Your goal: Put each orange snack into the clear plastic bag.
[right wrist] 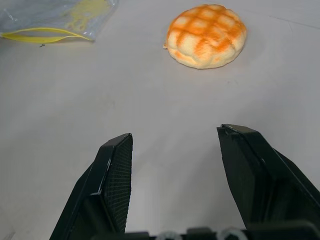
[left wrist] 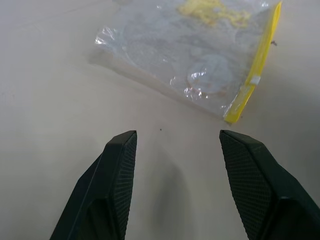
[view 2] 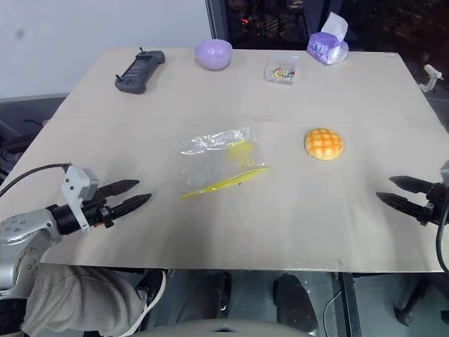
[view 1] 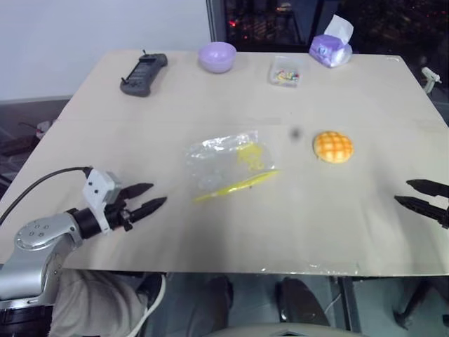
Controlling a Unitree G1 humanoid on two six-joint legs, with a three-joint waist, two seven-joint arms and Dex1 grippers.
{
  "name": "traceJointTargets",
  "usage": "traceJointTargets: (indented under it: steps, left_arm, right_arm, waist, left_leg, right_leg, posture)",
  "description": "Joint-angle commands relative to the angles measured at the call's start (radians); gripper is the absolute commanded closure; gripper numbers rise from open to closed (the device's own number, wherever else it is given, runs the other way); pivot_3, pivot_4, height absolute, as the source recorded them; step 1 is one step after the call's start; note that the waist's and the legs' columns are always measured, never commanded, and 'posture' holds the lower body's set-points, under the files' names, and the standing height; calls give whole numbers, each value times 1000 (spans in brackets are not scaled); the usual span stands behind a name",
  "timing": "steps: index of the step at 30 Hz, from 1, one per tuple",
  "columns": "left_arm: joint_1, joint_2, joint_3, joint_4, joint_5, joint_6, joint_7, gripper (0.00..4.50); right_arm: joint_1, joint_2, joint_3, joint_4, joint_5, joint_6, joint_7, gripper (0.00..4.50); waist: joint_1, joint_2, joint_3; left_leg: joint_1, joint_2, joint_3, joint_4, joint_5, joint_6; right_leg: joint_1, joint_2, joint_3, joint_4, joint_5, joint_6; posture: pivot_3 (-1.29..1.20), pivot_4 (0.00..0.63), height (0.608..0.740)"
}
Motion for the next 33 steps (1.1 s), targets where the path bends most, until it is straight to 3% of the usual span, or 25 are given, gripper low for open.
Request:
traceJointTargets:
  steps: [1,10,17,25,29,33]
  left_arm:
    - [-17,9,-14,11,58,-56,26,1727]
    - [-83,-9,-138,125,333,-359,161,1727]
    - [-258,4,-289,369,622,-770,320,1727]
    - [-376,-3,-352,541,712,-962,427,1727]
    - [-468,-9,-417,623,844,-1081,533,1727]
    - [-517,-46,-451,678,814,-1081,528,1727]
  right_arm:
    - [-13,7,-12,-54,38,22,-6,1588]
    - [-97,48,72,-271,195,184,-44,1588]
    - [-133,59,111,-321,227,223,-72,1588]
    - [-113,62,109,-311,212,209,-72,1588]
    - [-92,65,98,-318,210,202,-75,1588]
    - [-75,67,88,-322,205,192,-79,1588]
  waist:
    - [0,0,0]
    - [1,0,0]
    - [23,-1,0]
    - [23,-1,0]
    - [24,-1,0]
    - [24,-1,0]
  left_leg:
    - [0,0,0,0,0,0]
    - [0,0,0,0,0,0]
    - [-1,-1,-2,0,0,0]
    - [-1,-1,-2,0,0,0]
    - [-1,-1,-2,0,0,0]
    - [-2,-2,-3,1,0,0]
  right_leg:
    - [0,0,0,0,0,0]
    - [0,0,0,0,0,0]
    - [0,0,-2,0,0,0]
    - [-1,0,-2,0,0,0]
    - [0,0,-2,0,0,0]
    - [0,0,-3,1,0,0]
  posture:
    - [0,150,740]
    - [0,150,740]
    - [0,150,740]
    - [0,150,740]
    - [0,150,740]
    - [0,150,740]
